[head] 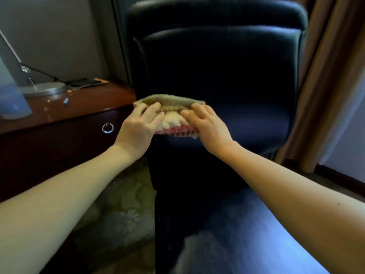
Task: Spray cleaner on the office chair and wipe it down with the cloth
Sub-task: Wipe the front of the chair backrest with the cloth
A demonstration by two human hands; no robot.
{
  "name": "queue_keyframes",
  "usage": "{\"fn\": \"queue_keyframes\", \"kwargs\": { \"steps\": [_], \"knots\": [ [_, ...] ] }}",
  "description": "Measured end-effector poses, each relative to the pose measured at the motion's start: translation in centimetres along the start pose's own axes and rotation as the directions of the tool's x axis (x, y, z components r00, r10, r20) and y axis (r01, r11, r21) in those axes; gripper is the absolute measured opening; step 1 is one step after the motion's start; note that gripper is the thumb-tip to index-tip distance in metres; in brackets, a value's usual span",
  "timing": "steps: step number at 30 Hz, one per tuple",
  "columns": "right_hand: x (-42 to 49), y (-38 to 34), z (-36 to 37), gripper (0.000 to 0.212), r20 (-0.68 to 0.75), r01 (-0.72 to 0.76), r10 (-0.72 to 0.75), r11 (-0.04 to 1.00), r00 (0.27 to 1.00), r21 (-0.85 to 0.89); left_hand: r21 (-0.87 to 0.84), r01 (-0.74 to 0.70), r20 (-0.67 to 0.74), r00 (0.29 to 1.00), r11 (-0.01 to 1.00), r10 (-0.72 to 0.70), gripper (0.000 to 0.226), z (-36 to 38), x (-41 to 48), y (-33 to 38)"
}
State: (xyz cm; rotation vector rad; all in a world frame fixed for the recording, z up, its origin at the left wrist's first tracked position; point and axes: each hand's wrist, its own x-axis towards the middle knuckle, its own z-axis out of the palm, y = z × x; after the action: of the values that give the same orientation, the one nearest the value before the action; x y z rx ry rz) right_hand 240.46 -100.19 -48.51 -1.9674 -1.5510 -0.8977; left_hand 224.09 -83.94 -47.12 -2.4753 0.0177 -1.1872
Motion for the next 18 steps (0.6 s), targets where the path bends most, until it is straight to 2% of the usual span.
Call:
{"fn": "queue_keyframes", "kwargs": {
  "steps": [4, 6, 13, 18],
  "knots": [
    [-1.0, 0.6, 4.1, 0.039, -0.2, -0.03, 0.019, 0.998, 0.98, -0.049, 0.017, 0.092, -0.138, 0.986, 0.996, -0.089, 0.031, 2.5, -1.0, 1.3],
    [-1.2, 1.1, 5.3, 0.04, -0.256, -0.047, 0.028, 0.997, 0.966, -0.068, 0.041, 0.136, -0.185, 0.975, 0.99, -0.126, 0.027, 3.6, -1.5, 1.9],
    [-3.6, 1.8, 7.0, 0.037, -0.301, -0.018, 0.001, 0.998, 0.954, -0.056, 0.041, 0.223, -0.279, 0.938, 0.974, -0.203, 0.024, 6.5, -3.8, 4.2],
    [-5.6, 1.7, 8.5, 0.036, -0.306, -0.016, -0.008, 0.997, 0.952, -0.074, 0.104, 0.171, -0.297, 0.945, 0.98, -0.134, 0.022, 7.2, -5.2, 4.8]
  ]
}}
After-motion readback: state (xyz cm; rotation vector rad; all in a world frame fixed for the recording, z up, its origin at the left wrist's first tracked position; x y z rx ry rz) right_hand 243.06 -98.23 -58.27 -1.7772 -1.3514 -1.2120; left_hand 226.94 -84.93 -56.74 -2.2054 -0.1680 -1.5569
